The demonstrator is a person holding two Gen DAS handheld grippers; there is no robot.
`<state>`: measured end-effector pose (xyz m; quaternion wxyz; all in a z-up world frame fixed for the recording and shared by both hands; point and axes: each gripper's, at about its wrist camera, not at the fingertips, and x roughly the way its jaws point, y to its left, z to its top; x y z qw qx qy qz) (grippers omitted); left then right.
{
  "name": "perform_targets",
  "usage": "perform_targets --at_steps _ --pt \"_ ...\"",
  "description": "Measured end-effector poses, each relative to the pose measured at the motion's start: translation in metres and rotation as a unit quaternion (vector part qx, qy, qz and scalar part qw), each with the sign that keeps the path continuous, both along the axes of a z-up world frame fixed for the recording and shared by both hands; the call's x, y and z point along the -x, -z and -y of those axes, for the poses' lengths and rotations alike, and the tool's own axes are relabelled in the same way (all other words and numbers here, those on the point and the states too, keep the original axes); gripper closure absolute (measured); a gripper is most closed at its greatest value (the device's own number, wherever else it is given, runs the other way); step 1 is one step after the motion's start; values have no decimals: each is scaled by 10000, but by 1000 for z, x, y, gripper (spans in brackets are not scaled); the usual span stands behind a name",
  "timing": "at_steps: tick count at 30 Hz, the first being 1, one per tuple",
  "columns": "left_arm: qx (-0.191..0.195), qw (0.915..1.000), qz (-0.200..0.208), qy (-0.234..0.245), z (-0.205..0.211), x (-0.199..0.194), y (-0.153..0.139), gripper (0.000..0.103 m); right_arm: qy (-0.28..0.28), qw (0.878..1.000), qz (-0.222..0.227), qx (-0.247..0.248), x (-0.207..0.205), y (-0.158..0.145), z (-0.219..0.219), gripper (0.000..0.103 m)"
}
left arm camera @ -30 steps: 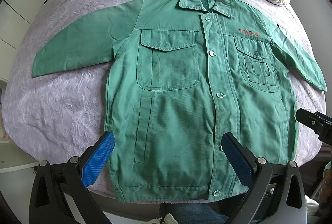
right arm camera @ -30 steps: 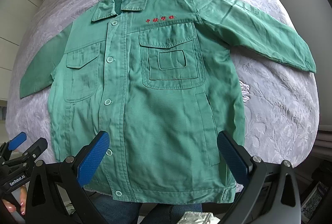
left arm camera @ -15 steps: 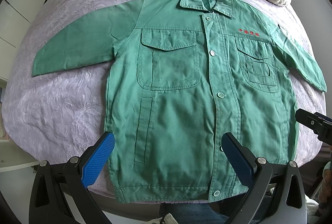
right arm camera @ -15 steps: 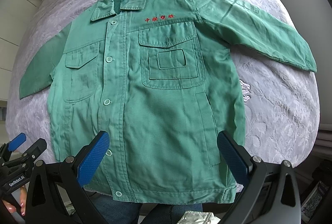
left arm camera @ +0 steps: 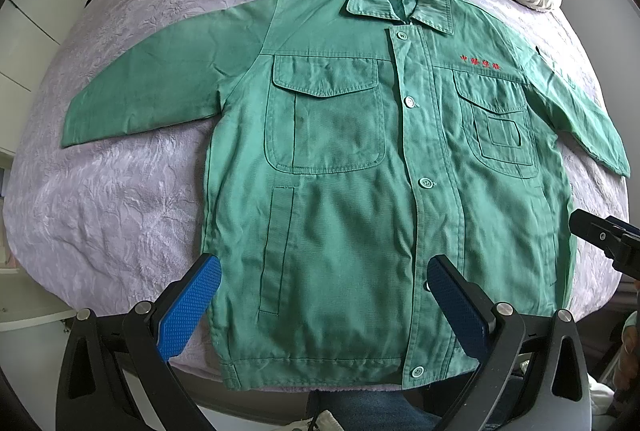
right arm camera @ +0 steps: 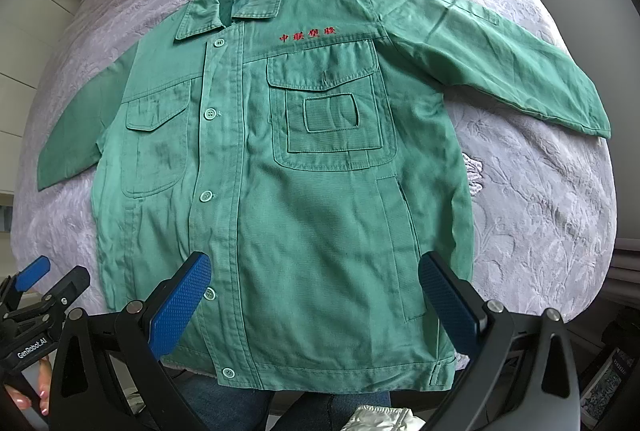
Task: Fold large clothes
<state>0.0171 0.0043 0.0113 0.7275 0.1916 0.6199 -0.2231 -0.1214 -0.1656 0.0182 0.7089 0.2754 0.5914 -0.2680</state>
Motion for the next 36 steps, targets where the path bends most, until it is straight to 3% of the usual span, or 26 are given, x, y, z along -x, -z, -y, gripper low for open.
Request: perform_targets --at_steps 16,24,30,36 --pt "34 10000 -41 15 -2 -1 4 0 18 10000 -7 -40 0 2 1 0" --pt "332 9993 -118 93 -8 -11 6 0 202 9995 39 -221 -5 8 7 0" --pt "829 9958 -97 -365 -41 -52 12 0 32 9976 479 -508 -26 12 -8 0" --pt "1164 9852 131 -1250 -103 -129 33 0 -214 9901 809 -1124 -67 29 -39 0"
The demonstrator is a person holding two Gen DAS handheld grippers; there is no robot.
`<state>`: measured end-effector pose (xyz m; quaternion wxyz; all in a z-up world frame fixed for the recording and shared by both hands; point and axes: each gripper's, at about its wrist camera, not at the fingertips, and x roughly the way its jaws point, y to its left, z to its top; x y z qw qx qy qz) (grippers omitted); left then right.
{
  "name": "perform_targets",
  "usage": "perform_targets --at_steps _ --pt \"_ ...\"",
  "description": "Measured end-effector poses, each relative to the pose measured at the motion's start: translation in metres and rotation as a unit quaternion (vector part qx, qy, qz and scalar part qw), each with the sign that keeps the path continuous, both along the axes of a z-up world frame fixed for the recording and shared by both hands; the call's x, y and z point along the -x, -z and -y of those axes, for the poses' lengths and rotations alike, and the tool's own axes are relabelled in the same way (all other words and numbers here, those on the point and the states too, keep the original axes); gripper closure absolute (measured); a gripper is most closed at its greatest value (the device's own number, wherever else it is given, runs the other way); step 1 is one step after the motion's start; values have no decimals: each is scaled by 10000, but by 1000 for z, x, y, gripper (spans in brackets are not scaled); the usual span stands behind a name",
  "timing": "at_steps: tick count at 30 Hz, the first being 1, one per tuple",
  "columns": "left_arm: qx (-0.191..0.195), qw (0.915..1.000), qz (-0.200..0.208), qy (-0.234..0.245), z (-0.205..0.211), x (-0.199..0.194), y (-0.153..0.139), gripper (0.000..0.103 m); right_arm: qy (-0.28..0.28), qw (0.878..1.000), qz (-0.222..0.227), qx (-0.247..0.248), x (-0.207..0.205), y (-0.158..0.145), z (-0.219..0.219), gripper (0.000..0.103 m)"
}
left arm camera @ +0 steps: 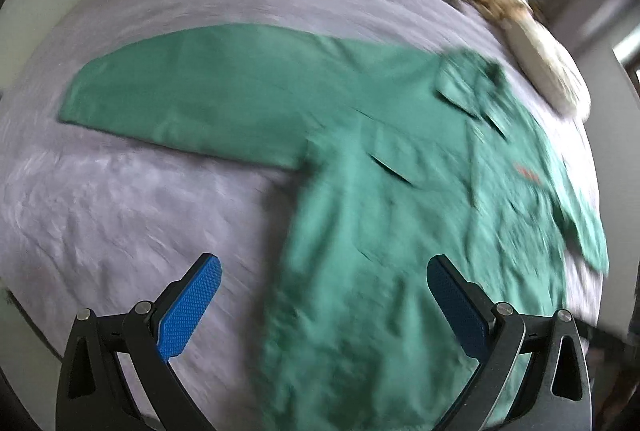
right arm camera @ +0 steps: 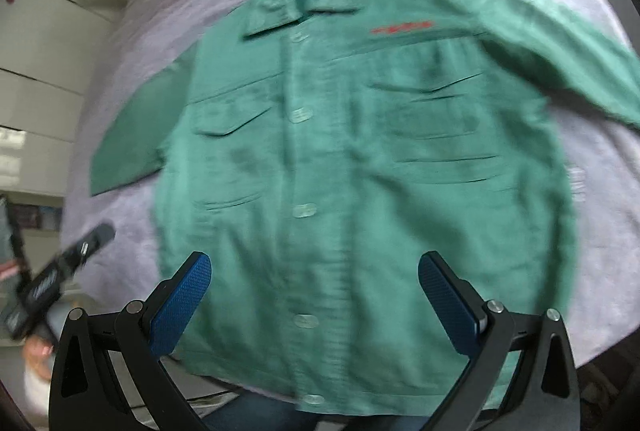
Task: Fold large clothes
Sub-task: 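Grasp the side edge of the green jacket with the left tool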
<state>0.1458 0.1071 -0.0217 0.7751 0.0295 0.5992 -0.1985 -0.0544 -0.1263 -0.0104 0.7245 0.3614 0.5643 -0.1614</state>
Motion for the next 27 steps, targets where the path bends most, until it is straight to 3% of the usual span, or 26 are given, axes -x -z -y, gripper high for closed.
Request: perform_targets --at_steps 8,15,18,20,22,24,25,26,27 --pt "506 9925 -13 -1115 -80 -108 66 0 -440 9979 33 -480 -54 40 -48 0" --pt "942 9843 -383 -1445 -101 -163 134 0 -753 9945 82 -723 -85 73 -67 0" --pt "1169 9800 -239 -1592 -105 -181 134 0 -830 9933 150 -787 -94 78 -69 0" --pt "1260 9745 146 -1848 -118 -195 121 0 -974 9910 212 -890 -99 76 -70 0" --pt "1195 9679 537 -2145 -136 -206 113 0 -1007 9909 267 -853 -103 76 -70 0" --pt "1042 9641 679 -2346 -149 -217 115 1 -1072 9895 280 -928 -103 77 -69 0" --pt "937 9622 688 -2461 -156 -222 119 19 -1044 9899 271 -925 -101 78 -68 0" --pt "845 9618 612 -2531 -161 -225 122 48 -1036 9898 258 -943 -98 79 -67 0" --pt "812 9615 515 -2574 -164 -227 126 62 -1014 9900 249 -951 -97 82 -66 0"
